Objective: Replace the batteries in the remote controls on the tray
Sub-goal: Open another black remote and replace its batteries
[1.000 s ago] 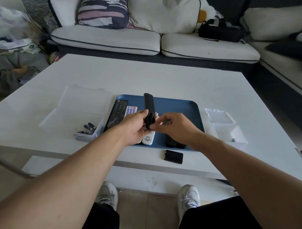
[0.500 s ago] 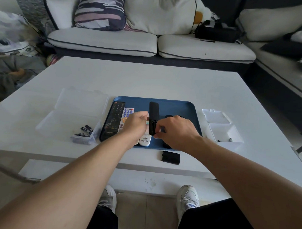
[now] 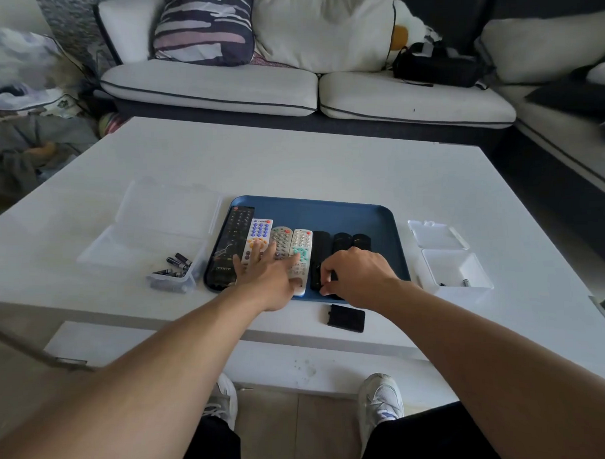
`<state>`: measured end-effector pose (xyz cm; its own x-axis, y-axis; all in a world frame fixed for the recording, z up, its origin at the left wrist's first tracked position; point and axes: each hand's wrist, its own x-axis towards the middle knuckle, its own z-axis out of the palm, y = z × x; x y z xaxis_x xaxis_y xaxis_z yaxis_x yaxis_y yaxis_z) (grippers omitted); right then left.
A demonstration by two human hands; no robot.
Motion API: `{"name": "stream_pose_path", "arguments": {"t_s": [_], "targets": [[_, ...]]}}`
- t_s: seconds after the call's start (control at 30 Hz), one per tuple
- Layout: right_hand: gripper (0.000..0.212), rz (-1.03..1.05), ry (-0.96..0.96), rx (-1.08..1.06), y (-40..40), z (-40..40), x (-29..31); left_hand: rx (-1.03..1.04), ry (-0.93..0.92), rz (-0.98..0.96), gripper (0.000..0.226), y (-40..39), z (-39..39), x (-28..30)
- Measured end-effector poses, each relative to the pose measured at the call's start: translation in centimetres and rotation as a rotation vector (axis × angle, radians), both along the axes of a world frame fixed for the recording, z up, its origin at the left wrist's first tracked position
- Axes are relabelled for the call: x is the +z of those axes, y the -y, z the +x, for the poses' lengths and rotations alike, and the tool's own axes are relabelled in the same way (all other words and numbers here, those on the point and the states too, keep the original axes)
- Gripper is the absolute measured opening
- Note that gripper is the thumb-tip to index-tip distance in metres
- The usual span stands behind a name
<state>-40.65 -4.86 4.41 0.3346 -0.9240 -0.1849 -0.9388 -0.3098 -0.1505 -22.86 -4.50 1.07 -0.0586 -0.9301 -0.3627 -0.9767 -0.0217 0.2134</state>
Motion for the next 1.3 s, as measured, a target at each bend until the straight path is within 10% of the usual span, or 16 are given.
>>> {"name": "stream_pose_path", "arguments": {"t_s": [0.23,0.57,0.87,1.3], "targets": [[0.01,0.123,0.072,0.034,0.3,-0.1,0.2,-0.011,-0.027,-0.045,0.064,0.1,0.1,-0.2],[0.046,0.816,0.613,-0.119,0.3,-0.8,3.8,0.071,-0.345,-0.422,0.061,0.5,1.9,1.0],[0.006,0.359,0.571,-0.013,1.1,7.4,4.4,0.474,-0.357,-0.851,0.049,-0.5,8.4,1.5],[0.024,0.021,0.142,0.369,4.0,25.2,2.1,0.99,-0.591,-0.881,0.051,-2.6,18.5,-1.0]]}}
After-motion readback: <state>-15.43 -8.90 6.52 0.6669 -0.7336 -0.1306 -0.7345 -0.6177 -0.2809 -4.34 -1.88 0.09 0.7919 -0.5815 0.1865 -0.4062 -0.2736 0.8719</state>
